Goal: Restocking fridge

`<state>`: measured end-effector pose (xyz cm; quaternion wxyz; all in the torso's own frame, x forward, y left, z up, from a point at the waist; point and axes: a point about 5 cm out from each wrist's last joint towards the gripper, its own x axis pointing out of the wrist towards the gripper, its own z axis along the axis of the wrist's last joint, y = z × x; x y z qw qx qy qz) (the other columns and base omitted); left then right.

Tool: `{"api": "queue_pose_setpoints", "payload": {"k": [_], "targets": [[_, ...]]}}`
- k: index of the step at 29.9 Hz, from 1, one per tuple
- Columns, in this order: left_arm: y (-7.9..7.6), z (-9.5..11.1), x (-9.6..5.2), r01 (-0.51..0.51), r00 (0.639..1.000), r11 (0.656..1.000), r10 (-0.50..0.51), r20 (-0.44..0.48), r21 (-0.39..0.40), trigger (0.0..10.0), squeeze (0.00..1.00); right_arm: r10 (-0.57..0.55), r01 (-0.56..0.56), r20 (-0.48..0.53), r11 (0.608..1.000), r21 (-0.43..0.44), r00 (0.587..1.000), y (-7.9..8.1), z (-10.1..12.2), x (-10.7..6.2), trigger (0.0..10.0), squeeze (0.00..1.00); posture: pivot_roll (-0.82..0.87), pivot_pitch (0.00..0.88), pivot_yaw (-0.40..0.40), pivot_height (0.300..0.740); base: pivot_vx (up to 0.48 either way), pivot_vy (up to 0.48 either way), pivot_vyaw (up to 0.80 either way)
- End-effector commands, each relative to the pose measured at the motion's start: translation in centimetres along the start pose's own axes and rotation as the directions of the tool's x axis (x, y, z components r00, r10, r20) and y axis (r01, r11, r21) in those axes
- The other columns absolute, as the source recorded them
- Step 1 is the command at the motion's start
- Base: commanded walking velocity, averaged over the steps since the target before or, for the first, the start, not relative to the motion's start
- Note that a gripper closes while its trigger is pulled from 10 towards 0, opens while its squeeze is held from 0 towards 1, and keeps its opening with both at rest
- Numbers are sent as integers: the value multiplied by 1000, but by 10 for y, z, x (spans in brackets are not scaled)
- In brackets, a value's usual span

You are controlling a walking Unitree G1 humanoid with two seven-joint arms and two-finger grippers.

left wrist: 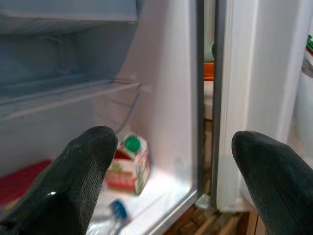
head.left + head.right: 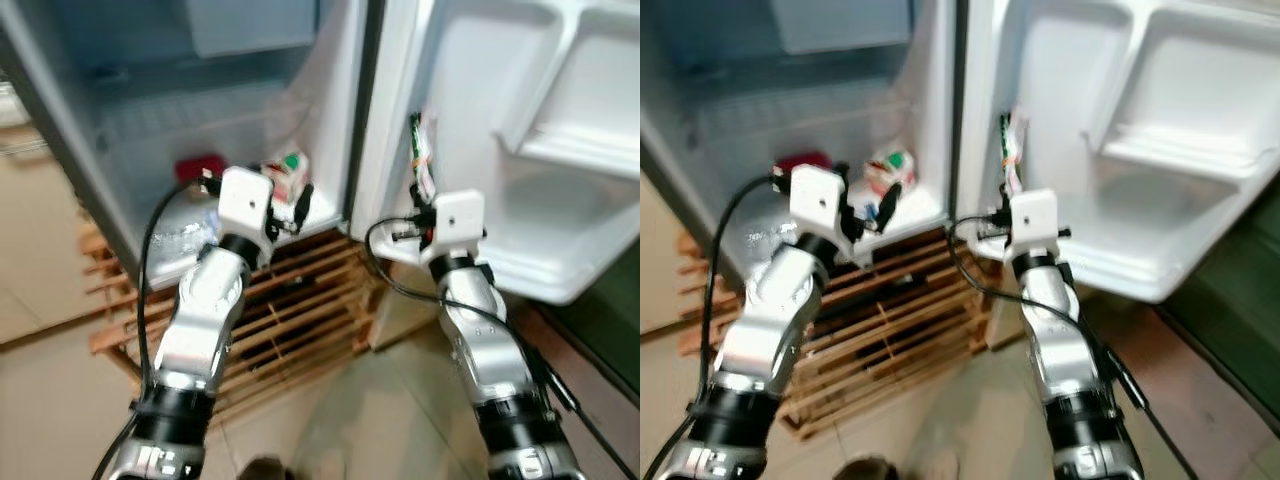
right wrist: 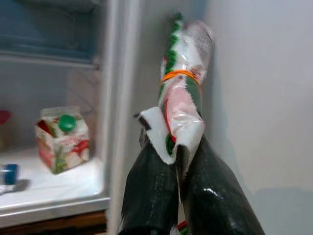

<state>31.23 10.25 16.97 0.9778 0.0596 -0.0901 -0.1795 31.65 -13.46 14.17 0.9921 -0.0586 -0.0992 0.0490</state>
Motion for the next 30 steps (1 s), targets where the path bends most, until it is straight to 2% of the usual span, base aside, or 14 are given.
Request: {"api": "queue_pose_setpoints", "payload": {"k": [1,14,23,30], "targets": [[6,2,-1,-22,1000,1000,22,-2,9,10000,0,19,-19,3,1000,7,1000,5,3,2,0,0,163,0,-50,740,0,0,775],[2,1,-3,-28,1000,1000,28,-2,0,10000,0,16,-16,-16,1000,5,1000,3,-1,-1,0,0,161,0,-53,740,0,0,770],[2,3,-3,-45,999,998,45,14,-34,10000,0,19,-19,-17,1000,-13,1000,0,1,5,0,0,164,0,-56,740,466,0,764],[2,3,-3,-49,999,998,50,7,-50,10000,0,27,-28,-20,999,-17,999,2,1,6,0,0,164,0,-59,740,0,0,756]]}}
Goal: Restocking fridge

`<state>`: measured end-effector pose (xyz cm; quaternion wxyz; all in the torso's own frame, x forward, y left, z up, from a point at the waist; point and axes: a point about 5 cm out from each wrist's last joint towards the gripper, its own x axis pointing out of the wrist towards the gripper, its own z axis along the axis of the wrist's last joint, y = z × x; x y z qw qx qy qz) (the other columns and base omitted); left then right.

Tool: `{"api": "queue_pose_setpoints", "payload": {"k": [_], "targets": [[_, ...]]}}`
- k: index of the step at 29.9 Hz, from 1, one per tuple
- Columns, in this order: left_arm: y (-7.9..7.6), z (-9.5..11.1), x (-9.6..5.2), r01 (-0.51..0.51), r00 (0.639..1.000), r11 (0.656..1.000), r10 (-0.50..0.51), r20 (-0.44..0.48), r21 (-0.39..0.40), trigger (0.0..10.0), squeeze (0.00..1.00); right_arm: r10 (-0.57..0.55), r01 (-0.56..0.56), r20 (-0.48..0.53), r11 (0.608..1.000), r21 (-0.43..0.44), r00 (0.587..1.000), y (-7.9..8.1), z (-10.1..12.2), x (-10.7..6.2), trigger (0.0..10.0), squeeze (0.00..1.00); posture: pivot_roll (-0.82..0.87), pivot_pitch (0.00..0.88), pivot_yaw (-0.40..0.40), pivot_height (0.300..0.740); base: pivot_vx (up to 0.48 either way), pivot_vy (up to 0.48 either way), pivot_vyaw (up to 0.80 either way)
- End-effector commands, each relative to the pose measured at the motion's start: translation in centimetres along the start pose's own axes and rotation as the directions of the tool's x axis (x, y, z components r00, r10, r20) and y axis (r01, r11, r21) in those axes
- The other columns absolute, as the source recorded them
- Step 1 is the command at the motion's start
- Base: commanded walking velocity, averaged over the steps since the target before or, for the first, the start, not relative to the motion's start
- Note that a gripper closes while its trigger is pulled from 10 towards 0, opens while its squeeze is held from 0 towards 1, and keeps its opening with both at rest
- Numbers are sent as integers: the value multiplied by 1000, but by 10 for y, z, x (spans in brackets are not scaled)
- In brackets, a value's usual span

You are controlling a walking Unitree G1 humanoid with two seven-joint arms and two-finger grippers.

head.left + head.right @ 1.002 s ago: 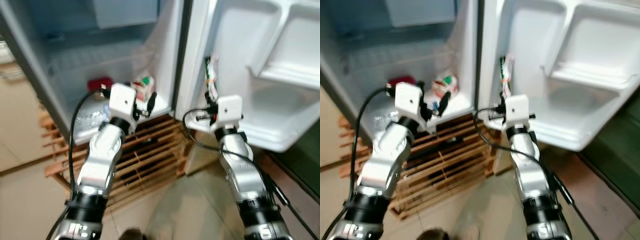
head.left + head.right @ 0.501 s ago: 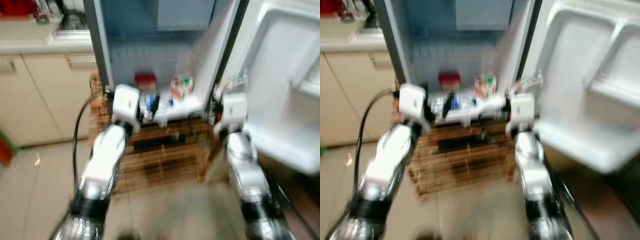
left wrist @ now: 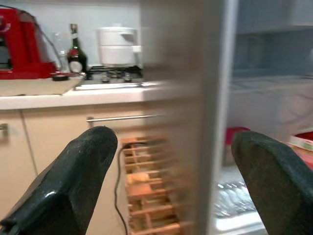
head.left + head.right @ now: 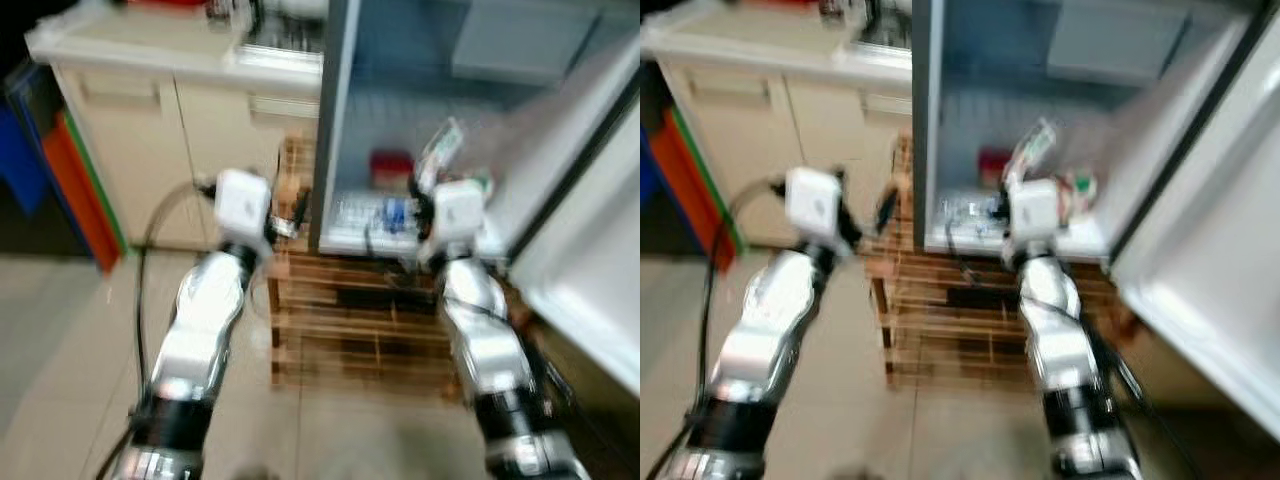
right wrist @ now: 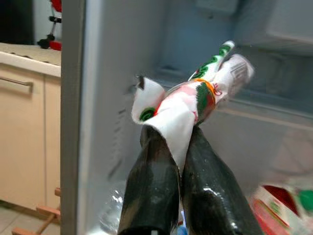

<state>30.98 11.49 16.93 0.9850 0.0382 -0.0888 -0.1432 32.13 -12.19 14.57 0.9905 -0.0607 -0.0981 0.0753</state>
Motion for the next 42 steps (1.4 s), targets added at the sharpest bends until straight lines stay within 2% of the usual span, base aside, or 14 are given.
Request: {"api": "queue_pose_setpoints", "payload": {"k": [1,6,15,16,17,18,23,32,33,35,42], "targets": [[-9,3,3,26,1000,1000,-26,8,-14,10000,0,-23,22,-21,1000,-18,1000,-9,-4,-1,0,0,164,0,-60,740,0,0,750],[-10,3,3,24,1000,1000,-24,5,-4,10000,0,-9,9,-19,1000,-5,1000,-7,-3,1,0,0,167,0,-61,740,0,0,335],[-10,3,0,10,1000,1000,-10,8,9,10000,0,-6,6,-6,1000,-15,1000,-6,1,8,0,0,176,1,-62,740,407,-224,0],[-9,3,0,10,1000,1000,-11,7,10,10000,0,-6,6,-16,1000,-25,1000,-6,1,9,6667,0,175,2,-62,740,412,-244,0],[-9,3,0,10,1000,1000,-11,7,10,10000,0,-6,6,-16,1000,-25,1000,-6,1,9,6667,0,175,2,-62,740,412,-244,0],[-9,3,0,11,1000,1000,-11,6,10,10000,0,-7,6,-19,1000,-28,1000,-6,1,10,10000,0,175,4,-62,740,412,0,0],[-8,3,0,-4,1000,1000,4,1,-12,10000,0,-8,7,-29,999,-50,1000,-6,2,13,10000,0,173,8,-63,740,448,0,0],[-9,2,0,-13,1000,999,13,-6,-34,10000,0,8,-9,-20,996,-84,1000,-3,12,28,10000,0,176,15,-64,740,0,0,0],[-10,2,-1,-8,1000,999,8,-7,-39,10000,0,-1,1,-5,997,-82,1000,-4,20,37,10000,0,180,19,-63,740,0,0,0],[-11,2,-1,-6,1000,999,6,-8,-41,10000,0,-3,3,1,997,-83,1000,-4,22,39,10000,0,181,20,-63,740,0,0,0],[-9,2,-11,-5,999,999,4,-32,-32,10000,0,-26,32,58,994,-105,998,-6,52,73,10000,0,229,61,-58,740,0,0,0]]}}
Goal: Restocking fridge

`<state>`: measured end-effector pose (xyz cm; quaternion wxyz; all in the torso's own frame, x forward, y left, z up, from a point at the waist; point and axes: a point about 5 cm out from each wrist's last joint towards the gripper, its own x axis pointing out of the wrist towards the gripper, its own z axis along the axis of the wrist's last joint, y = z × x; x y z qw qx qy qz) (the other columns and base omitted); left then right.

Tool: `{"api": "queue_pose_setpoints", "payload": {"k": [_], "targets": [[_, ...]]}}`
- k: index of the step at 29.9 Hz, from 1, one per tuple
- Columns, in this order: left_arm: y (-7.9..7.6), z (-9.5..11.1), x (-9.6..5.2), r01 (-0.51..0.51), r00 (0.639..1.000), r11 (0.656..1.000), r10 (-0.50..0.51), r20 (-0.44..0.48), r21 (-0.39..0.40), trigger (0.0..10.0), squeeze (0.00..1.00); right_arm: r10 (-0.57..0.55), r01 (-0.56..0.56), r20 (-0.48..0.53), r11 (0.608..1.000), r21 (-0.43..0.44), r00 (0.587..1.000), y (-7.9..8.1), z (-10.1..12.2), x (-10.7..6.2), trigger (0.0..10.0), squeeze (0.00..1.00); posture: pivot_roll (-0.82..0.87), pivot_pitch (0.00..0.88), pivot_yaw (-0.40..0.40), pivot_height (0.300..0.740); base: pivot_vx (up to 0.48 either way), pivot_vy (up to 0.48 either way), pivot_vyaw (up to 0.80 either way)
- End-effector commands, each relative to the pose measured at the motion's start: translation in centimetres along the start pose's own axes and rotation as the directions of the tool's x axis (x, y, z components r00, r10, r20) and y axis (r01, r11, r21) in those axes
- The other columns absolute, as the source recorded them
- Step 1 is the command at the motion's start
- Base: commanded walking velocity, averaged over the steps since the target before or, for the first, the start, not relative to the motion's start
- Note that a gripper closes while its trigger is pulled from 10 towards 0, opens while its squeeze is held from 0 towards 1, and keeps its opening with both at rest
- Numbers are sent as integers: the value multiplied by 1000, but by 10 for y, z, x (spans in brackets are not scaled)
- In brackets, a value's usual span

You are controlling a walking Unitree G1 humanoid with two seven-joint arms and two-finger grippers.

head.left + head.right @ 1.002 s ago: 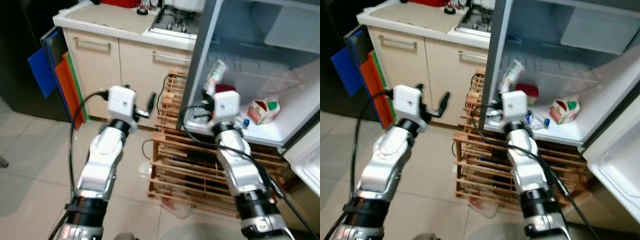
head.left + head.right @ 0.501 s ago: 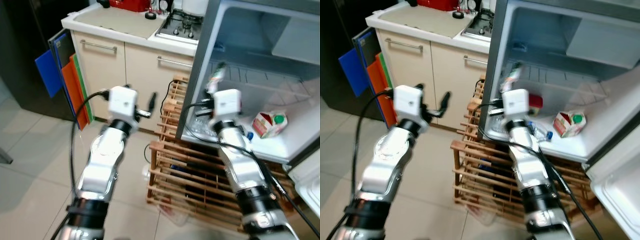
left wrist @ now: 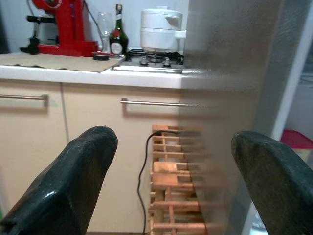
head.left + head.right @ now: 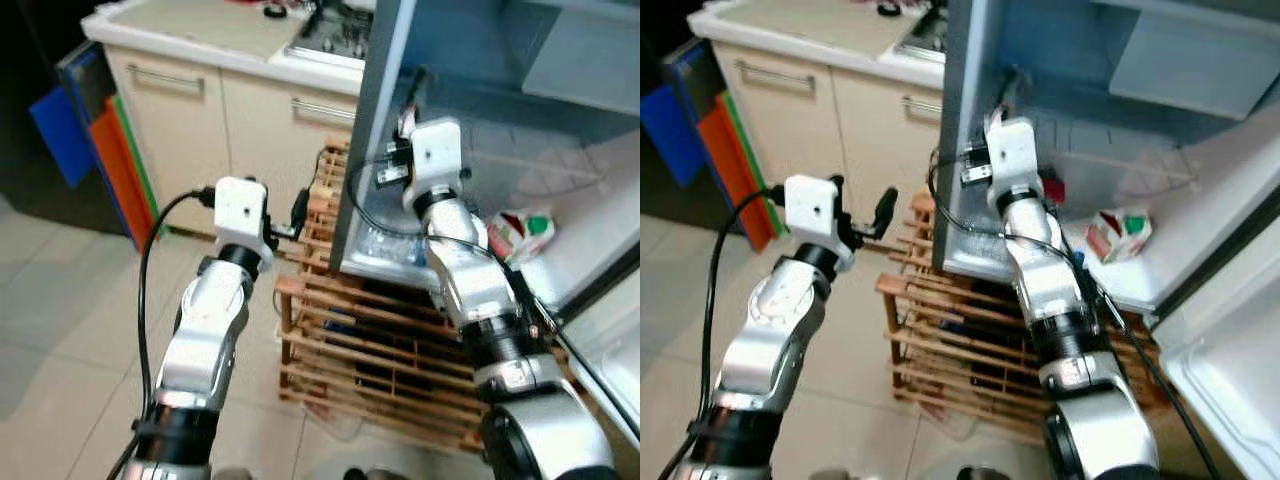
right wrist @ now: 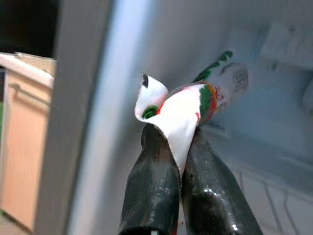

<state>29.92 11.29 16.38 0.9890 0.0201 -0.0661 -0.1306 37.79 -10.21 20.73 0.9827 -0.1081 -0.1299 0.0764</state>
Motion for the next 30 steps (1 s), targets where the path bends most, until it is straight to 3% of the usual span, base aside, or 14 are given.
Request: {"api": "queue_pose_setpoints", "payload": {"k": [1,6,10,20,21,27,28,30], "targets": [[-3,5,-3,20,1000,1000,-20,6,11,10000,0,-43,43,8,999,-17,999,-10,5,9,10000,0,233,65,-58,740,0,0,0],[3,4,-15,7,1000,1000,-7,-23,23,10000,0,-59,62,48,995,-80,997,-12,22,26,10000,0,280,108,-54,740,0,0,0],[8,2,-30,5,998,999,-2,-66,45,10000,0,-65,66,8,992,-106,998,-10,25,38,10000,0,339,140,-47,740,0,0,0],[21,6,-61,-34,990,996,45,-135,89,10000,0,-42,36,-56,994,-103,998,9,20,44,10000,0,456,194,-35,740,0,0,0],[23,7,-70,-44,987,995,57,-149,91,10000,0,-39,32,-64,994,-100,997,13,18,44,10000,0,480,208,-29,740,0,0,0],[23,10,-80,-46,983,995,62,-174,90,10000,0,-61,55,-73,995,-81,995,12,18,45,10000,0,495,218,-26,740,0,0,0],[22,11,-82,-45,982,995,61,-178,90,10000,0,-68,62,-71,995,-84,995,10,19,45,10000,1000,498,223,-27,740,0,0,0],[22,13,-85,-45,980,995,62,-190,89,10000,0,-79,72,-71,993,-95,994,8,20,46,10000,1000,499,230,-25,740,0,0,0]]}}
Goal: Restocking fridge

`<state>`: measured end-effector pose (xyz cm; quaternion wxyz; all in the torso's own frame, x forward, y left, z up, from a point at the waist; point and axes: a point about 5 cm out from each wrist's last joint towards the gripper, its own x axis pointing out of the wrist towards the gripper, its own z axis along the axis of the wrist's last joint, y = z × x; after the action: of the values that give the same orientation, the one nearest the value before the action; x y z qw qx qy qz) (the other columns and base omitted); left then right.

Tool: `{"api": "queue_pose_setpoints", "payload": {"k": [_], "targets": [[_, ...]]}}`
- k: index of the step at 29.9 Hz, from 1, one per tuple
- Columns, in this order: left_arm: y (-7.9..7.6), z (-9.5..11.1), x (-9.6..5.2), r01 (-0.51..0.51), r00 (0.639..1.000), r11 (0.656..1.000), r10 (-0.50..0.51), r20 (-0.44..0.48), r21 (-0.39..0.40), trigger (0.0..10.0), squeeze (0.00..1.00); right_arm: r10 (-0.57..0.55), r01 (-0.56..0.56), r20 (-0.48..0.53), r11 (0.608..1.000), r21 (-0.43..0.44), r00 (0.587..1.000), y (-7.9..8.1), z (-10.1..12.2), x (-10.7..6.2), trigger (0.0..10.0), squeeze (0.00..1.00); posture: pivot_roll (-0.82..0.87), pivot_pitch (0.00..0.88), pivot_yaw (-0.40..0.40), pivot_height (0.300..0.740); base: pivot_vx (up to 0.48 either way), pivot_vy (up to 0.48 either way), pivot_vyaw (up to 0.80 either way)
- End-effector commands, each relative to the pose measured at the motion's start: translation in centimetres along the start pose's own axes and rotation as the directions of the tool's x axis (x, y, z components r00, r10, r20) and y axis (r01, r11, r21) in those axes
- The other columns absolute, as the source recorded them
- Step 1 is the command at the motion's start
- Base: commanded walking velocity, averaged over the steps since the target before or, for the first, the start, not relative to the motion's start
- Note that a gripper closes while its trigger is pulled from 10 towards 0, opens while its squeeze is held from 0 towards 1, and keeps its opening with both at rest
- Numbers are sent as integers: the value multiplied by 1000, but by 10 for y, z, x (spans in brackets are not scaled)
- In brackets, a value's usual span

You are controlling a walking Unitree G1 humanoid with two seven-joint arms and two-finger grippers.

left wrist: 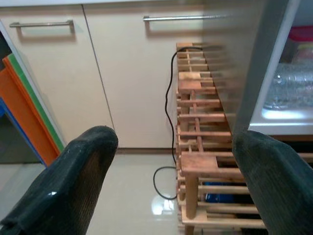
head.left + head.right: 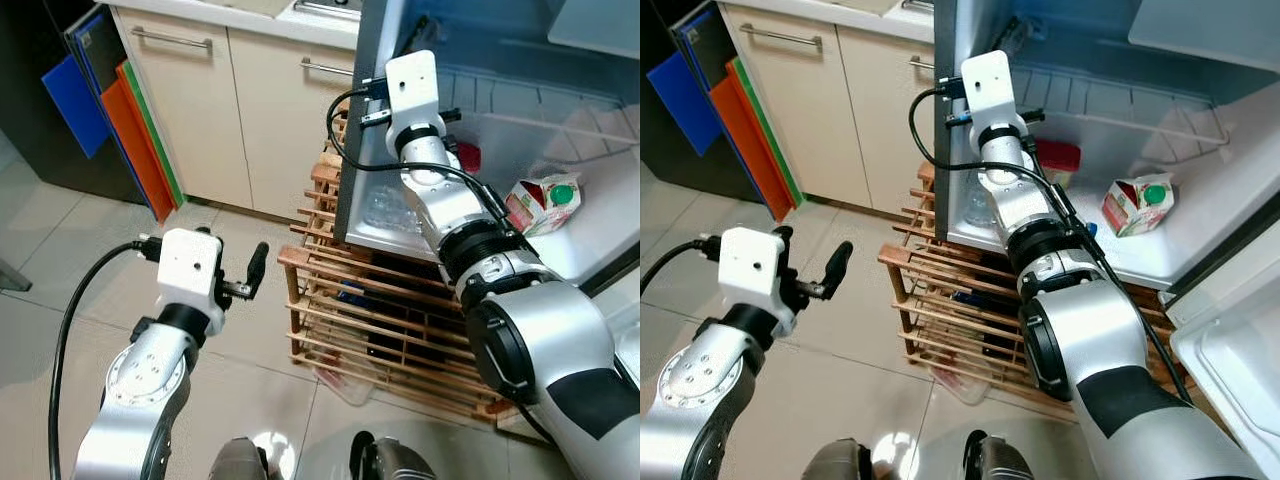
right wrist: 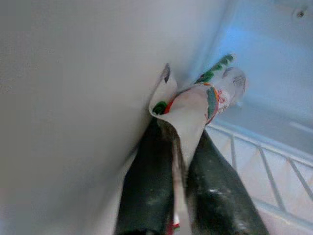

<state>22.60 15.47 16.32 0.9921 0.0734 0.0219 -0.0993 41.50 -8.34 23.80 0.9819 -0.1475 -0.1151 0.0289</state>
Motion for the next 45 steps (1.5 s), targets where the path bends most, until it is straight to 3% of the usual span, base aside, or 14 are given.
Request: {"api": "queue_pose_setpoints", "payload": {"k": [1,18,31,38,42,45], "targets": [[1,4,-6,-1,1000,1000,1,-8,-2,10000,0,3,-3,-28,1000,-10,1000,2,-2,1,10000,1000,499,230,-25,740,0,0,0],[-4,5,-6,20,999,1000,-21,-34,-14,10000,0,-29,32,45,996,-84,999,-6,12,5,10000,1000,469,233,-19,740,0,0,0],[-11,4,3,62,997,998,-63,-34,-32,10000,0,-66,65,-13,995,-73,998,-12,-2,2,10000,1000,431,214,-26,740,0,0,0],[-14,5,10,77,997,996,-79,-24,-45,10000,0,-93,92,-7,995,-45,996,-17,-2,2,10000,1000,398,191,-34,740,0,0,0],[-19,4,18,97,995,992,-100,-25,-82,10000,0,-73,73,-5,997,36,997,-12,0,1,10000,1000,378,170,-40,740,0,0,0],[-31,5,22,196,980,973,-198,-6,-123,10000,0,-61,62,-7,997,48,998,-10,0,0,10000,1000,372,162,-39,740,0,0,0]]}}
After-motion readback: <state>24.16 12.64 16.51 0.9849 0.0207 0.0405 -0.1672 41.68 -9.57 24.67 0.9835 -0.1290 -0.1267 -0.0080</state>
